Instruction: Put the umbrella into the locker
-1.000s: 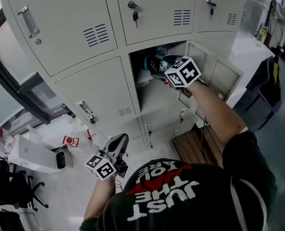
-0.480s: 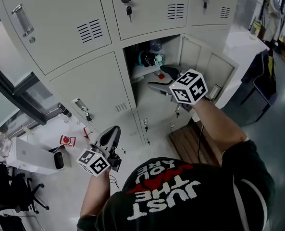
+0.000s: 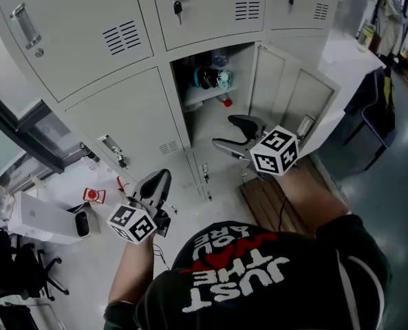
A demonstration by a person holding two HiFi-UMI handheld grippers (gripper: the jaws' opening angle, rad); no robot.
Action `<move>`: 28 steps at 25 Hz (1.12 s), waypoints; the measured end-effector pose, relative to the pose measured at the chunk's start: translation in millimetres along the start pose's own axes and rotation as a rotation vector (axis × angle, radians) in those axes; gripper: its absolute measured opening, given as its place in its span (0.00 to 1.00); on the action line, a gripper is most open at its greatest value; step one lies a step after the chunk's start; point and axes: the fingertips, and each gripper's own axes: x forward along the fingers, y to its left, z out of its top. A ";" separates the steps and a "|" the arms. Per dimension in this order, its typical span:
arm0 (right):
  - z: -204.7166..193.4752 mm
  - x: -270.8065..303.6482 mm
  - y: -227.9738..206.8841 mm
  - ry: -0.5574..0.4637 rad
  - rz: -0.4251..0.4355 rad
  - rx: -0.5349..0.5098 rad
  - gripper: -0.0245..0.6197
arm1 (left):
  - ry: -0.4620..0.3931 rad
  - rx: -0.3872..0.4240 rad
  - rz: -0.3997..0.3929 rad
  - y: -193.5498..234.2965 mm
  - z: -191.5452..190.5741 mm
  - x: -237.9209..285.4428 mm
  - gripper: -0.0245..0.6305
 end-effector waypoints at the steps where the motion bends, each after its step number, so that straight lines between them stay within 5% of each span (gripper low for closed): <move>1: -6.0 -0.7 3.4 -0.008 0.011 0.008 0.60 | 0.003 0.012 0.003 -0.9 0.4 1.8 0.06; 8: -57.6 -3.8 15.8 -0.006 0.035 0.055 0.55 | 0.043 0.077 0.024 -9.3 -18.2 7.9 0.06; 12: -88.5 -8.3 13.2 0.023 0.004 0.073 0.31 | 0.080 0.032 0.040 -8.3 -46.4 6.6 0.06; 15: -108.7 -9.7 14.7 0.046 0.001 0.098 0.21 | 0.102 0.004 0.052 -8.1 -66.6 4.4 0.06; 28: -196.5 -5.8 37.7 0.150 0.044 0.223 0.09 | 0.206 -0.073 0.089 -3.0 -150.6 -14.5 0.06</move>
